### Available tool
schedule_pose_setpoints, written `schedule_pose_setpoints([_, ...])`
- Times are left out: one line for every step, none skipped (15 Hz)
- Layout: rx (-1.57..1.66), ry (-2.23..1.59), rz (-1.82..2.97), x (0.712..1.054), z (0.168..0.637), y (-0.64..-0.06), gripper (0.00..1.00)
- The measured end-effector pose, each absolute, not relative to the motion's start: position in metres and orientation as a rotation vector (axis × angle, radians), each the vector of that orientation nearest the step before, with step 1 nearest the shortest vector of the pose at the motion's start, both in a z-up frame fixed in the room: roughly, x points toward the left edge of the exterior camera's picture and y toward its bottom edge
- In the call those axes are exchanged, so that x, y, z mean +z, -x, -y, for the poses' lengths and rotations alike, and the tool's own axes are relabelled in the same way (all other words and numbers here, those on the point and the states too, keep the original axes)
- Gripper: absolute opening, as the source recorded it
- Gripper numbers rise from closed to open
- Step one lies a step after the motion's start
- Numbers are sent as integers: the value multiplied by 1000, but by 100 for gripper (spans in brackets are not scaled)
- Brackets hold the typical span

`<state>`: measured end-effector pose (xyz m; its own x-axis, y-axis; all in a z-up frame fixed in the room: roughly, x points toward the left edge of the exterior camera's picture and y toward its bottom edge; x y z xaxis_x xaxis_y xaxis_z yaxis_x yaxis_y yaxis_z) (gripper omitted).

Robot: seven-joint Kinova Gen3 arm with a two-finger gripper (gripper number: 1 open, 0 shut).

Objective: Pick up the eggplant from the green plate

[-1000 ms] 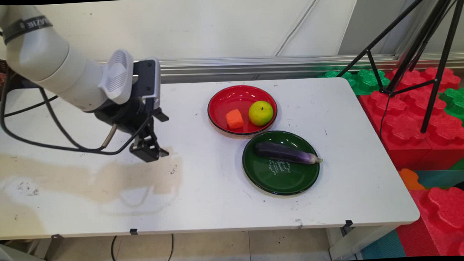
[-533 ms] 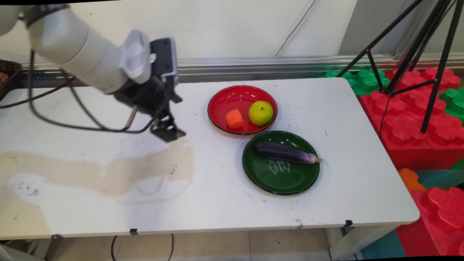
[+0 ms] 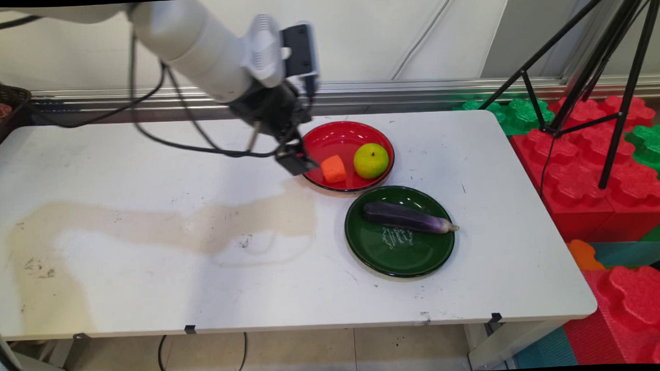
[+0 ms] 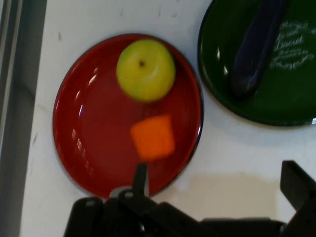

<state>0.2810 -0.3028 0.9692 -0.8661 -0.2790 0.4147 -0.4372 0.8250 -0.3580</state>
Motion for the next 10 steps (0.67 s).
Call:
schedule_pose_setpoints([627, -521, 2658, 968, 309, -272, 100])
schedule_pose_setpoints([609, -504, 2656, 966, 315, -263, 100])
schedule_pose_setpoints([583, -487, 2655, 964, 322, -250, 100])
schedule_pose_setpoints([562, -479, 2656, 961, 328, -241, 100])
schedule_pose_setpoints([539, -476, 2656, 958, 334, -231, 100])
schedule_pose_setpoints([514, -476, 2658, 954, 340, -220, 100])
schedule_pose_setpoints([492, -479, 2661, 950, 345, -211, 100])
schedule_pose_setpoints([476, -482, 2663, 948, 349, -205, 100])
schedule_pose_setpoints([453, -488, 2668, 943, 353, -197, 100])
schedule_pose_setpoints([438, -491, 2673, 940, 356, -191, 100])
